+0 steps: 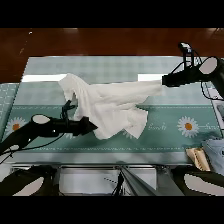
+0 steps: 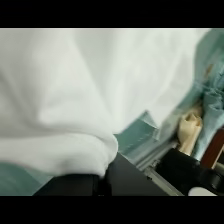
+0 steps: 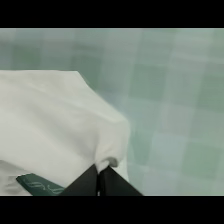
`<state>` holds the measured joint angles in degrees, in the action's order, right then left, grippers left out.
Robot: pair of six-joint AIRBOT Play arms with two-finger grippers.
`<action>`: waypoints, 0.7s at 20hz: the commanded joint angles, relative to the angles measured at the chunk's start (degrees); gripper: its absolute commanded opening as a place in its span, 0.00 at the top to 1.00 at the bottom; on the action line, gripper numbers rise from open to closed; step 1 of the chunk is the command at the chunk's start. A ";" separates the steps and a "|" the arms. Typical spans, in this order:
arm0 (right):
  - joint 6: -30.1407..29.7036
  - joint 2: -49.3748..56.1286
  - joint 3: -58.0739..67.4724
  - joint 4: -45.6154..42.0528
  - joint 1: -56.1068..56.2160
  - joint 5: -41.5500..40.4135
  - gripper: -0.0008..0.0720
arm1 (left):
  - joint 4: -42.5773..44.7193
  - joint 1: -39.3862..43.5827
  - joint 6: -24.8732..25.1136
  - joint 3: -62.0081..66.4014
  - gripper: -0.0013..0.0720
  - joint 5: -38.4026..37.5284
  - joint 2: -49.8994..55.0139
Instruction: Fold the shirts.
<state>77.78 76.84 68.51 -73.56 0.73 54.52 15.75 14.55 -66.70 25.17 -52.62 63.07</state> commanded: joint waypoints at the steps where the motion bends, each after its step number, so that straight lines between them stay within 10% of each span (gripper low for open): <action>1: 0.48 -2.71 0.07 -0.11 0.02 -0.70 0.94 | -1.66 -0.85 4.46 12.55 0.95 -10.38 -7.61; 8: 4.15 -25.44 1.88 -6.51 0.02 -16.22 0.94 | -0.04 -28.09 -1.75 52.59 0.95 -10.47 -26.40; 14: 10.67 -37.35 12.94 -19.23 0.02 -12.68 0.94 | 2.45 -47.47 -11.80 66.51 0.95 -19.61 -27.74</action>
<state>85.21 44.71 76.93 -86.04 0.75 40.42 17.15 -24.97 -72.82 85.49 -67.05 36.40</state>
